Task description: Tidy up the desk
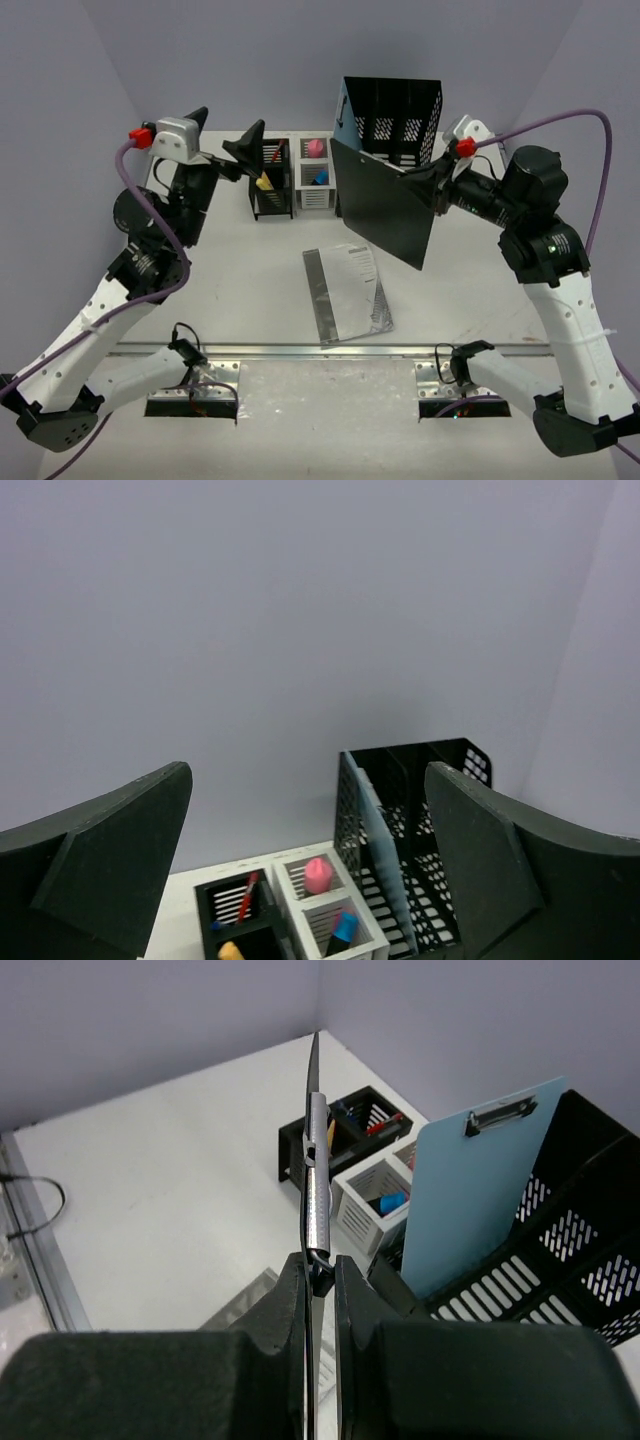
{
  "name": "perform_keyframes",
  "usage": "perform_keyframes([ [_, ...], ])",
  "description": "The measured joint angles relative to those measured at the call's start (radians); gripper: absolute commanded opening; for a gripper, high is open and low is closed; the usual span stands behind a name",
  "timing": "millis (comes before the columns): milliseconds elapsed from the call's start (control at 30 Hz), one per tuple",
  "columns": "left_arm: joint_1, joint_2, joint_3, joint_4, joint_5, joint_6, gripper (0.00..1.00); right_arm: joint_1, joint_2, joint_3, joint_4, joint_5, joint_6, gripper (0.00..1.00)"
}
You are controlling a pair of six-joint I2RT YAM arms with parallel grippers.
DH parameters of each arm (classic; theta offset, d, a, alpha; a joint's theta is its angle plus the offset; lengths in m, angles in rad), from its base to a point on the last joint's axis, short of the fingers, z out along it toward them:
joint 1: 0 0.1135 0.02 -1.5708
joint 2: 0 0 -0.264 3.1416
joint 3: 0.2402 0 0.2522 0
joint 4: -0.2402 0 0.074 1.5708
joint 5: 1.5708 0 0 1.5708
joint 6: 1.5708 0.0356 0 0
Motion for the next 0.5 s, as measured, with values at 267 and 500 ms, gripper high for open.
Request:
perform_keyframes([
  [267, 0.056, -0.135, -0.124, -0.023, -0.137, -0.019, 1.0, 0.0, 0.004, 0.015, 0.159, 0.183, 0.214, 0.01],
  [500, 0.113, -0.204, -0.23, -0.198, -0.114, -0.086, 1.0, 0.0, 0.051, 0.133, 0.242, 0.442, 0.307, 0.01],
])
